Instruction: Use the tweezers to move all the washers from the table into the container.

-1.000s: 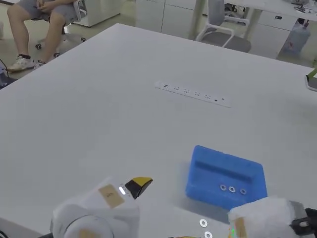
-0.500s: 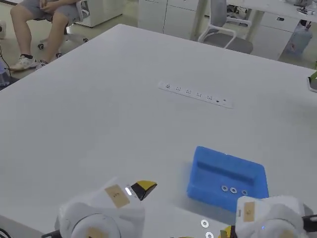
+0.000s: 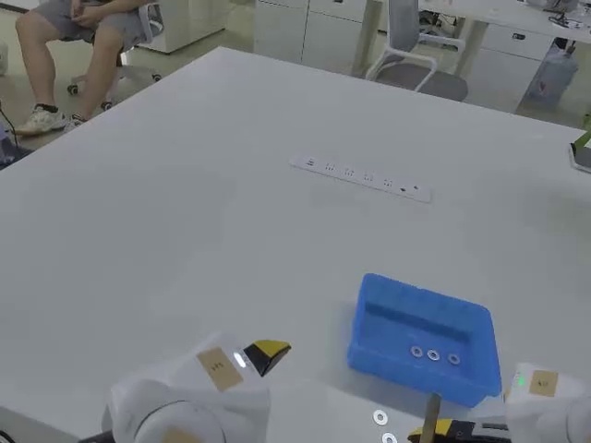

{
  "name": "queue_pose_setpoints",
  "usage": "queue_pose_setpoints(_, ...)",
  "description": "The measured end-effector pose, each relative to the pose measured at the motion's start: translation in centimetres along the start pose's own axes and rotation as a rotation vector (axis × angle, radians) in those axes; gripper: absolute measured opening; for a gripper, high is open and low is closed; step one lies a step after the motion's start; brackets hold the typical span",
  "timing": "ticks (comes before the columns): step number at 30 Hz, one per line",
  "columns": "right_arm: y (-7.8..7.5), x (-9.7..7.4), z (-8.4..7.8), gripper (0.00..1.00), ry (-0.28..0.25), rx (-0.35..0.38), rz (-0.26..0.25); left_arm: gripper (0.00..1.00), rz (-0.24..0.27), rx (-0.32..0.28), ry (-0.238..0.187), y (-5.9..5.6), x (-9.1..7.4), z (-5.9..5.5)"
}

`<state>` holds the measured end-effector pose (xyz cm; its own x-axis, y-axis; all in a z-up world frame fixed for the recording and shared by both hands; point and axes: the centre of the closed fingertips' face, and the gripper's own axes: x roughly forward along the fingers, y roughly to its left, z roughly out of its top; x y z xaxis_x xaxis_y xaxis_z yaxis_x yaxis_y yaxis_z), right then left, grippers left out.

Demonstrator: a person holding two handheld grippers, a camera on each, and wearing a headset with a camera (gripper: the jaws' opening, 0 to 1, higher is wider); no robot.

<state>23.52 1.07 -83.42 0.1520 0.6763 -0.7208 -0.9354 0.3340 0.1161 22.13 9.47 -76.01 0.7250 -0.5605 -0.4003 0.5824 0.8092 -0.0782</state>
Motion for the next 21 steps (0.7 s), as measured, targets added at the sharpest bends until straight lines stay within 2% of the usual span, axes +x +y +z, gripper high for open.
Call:
queue_pose_setpoints(4, -0.3, -0.3, 1.0, 0.07, -0.066, 0.050, -0.013, 0.69, -0.002, 0.007, 0.007, -0.1, 0.1, -0.1)
queue_pose_setpoints(7, -0.5, -0.2, 1.4, 0.04, -0.087, 0.043, -0.015, 0.69, -0.001, 0.005, 0.008, -0.1, 0.1, -0.1)
queue_pose_setpoints(10, 0.3, 0.0, 2.1, 0.02, -0.147, 0.147, 0.047, 0.69, -0.003, 0.007, 0.011, -0.1, 0.1, -0.1)
queue_pose_setpoints(11, 0.4, -0.1, 2.8, 0.02, -0.197, 0.183, 0.060, 0.69, -0.002, 0.007, 0.014, -0.1, 0.1, -0.2)
queue_pose_setpoints(13, 0.9, -0.5, 3.8, 0.02, -0.259, 0.189, 0.085, 0.69, 0.001, 0.006, 0.014, 0.0, 0.1, -0.2)
queue_pose_setpoints(14, 1.1, -0.6, 4.1, 0.02, -0.266, 0.170, 0.083, 0.68, 0.000, -0.002, 0.007, 0.1, 0.0, -0.1)
queue_pose_setpoints(15, 1.6, -0.7, 4.5, 0.02, -0.282, 0.118, 0.097, 0.68, -0.008, -0.059, -0.028, 0.1, 0.0, 0.4)
queue_pose_setpoints(17, 2.8, -0.8, 5.1, 0.03, -0.303, 0.084, 0.141, 0.67, -0.022, -0.156, -0.042, 0.2, -0.2, 0.6)
queue_pose_setpoints(18, 2.9, -0.8, 5.3, 0.03, -0.314, 0.070, 0.134, 0.65, -0.049, -0.237, -0.061, 0.2, -0.3, 0.8)
queue_pose_setpoints(19, 3.1, -0.9, 5.7, 0.03, -0.340, 0.034, 0.122, 0.64, -0.067, -0.287, -0.080, 0.2, -0.3, 1.1)
queue_pose_setpoints(20, 3.6, -1.0, 5.8, 0.03, -0.344, 0.038, 0.133, 0.62, -0.084, -0.382, -0.101, 0.4, -0.5, 1.3)
queue_pose_setpoints(21, 4.0, -1.2, 6.3, 0.03, -0.369, 0.029, 0.141, 0.59, -0.087, -0.418, -0.101, 0.5, -0.5, 1.3)
